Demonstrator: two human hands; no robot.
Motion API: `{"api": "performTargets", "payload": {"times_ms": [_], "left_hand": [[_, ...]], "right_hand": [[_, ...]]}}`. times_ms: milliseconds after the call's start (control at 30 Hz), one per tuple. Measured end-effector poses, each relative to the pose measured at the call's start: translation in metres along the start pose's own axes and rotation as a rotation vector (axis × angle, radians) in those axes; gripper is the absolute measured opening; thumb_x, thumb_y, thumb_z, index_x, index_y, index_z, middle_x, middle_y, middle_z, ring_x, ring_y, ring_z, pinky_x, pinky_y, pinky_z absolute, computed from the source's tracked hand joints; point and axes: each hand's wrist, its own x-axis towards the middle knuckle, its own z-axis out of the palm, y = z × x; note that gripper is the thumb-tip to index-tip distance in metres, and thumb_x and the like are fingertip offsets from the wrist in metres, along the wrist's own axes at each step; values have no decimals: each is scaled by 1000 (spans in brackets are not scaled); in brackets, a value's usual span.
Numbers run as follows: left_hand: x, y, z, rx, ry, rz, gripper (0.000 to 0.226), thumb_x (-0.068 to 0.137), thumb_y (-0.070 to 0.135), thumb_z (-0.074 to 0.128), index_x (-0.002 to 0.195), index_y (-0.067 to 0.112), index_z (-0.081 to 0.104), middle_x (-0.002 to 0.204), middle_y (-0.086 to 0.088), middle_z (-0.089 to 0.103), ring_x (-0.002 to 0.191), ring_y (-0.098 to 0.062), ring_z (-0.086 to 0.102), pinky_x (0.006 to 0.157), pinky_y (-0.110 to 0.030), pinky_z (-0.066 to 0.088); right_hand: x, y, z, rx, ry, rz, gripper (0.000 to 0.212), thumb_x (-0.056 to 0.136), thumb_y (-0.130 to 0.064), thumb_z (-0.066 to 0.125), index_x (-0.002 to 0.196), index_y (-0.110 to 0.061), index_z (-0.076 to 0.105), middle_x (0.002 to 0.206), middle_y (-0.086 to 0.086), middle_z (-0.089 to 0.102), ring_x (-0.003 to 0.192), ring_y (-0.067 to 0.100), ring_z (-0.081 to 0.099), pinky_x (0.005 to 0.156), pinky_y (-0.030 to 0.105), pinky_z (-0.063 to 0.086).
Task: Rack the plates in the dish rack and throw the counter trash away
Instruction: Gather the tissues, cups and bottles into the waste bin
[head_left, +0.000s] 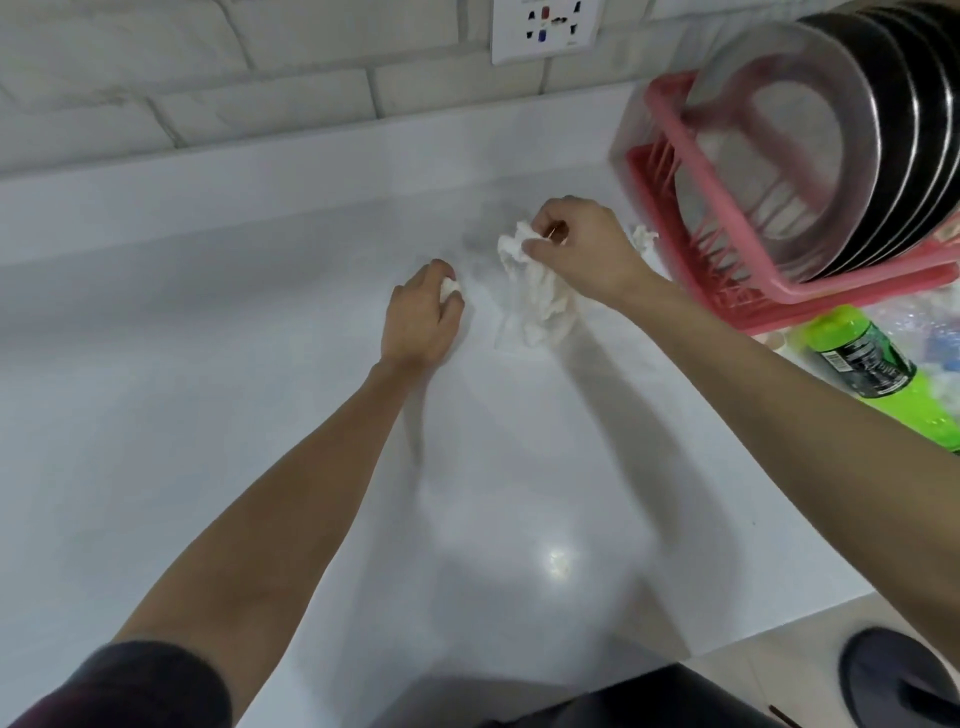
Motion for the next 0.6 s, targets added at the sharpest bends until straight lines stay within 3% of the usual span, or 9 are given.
{"api": "performTargets", "payload": {"times_ms": [100, 233, 400, 533, 600], "left_hand": [[-1, 1, -1, -1, 1, 7, 17, 91, 14, 47, 104, 8, 55, 97, -7, 63, 78, -30, 56, 76, -39, 45], [-2, 2, -1, -2, 0, -5, 13, 93, 14, 48, 103, 9, 55, 96, -5, 62, 80, -28, 56, 77, -39, 44], [-3, 3, -2, -15, -6, -32, 11, 96, 17, 48, 102, 10, 54, 89, -1, 58, 78, -28, 55, 75, -37, 42], [-4, 8, -5, -40, -11, -47, 12, 97, 18, 49, 102, 9, 55, 92, -6, 61, 80, -24, 55, 75, -34, 43], [-6, 9, -6, -91, -2, -80, 11, 97, 20, 52, 99, 10, 55, 90, -3, 60, 78, -19, 53, 68, -25, 41]], "right_hand": [[-8, -8, -15, 244, 28, 60, 16, 83, -16, 67, 72, -17, 56, 64, -6, 53, 56, 1, 45, 57, 13, 35], [-20, -15, -27, 414, 41, 101, 15, 87, -11, 64, 76, -12, 53, 83, 15, 71, 66, 8, 63, 60, 14, 42], [-49, -17, -39, 664, 36, 175, 21, 94, -9, 55, 75, -13, 47, 82, 10, 70, 69, 23, 69, 61, 28, 45], [-83, -1, -32, 738, 34, 296, 22, 98, -15, 54, 79, -12, 42, 61, 10, 54, 42, 21, 45, 46, 28, 33], [-100, 11, -27, 678, 17, 405, 23, 98, -25, 55, 82, -10, 49, 58, 4, 46, 41, 16, 32, 43, 23, 25]]}}
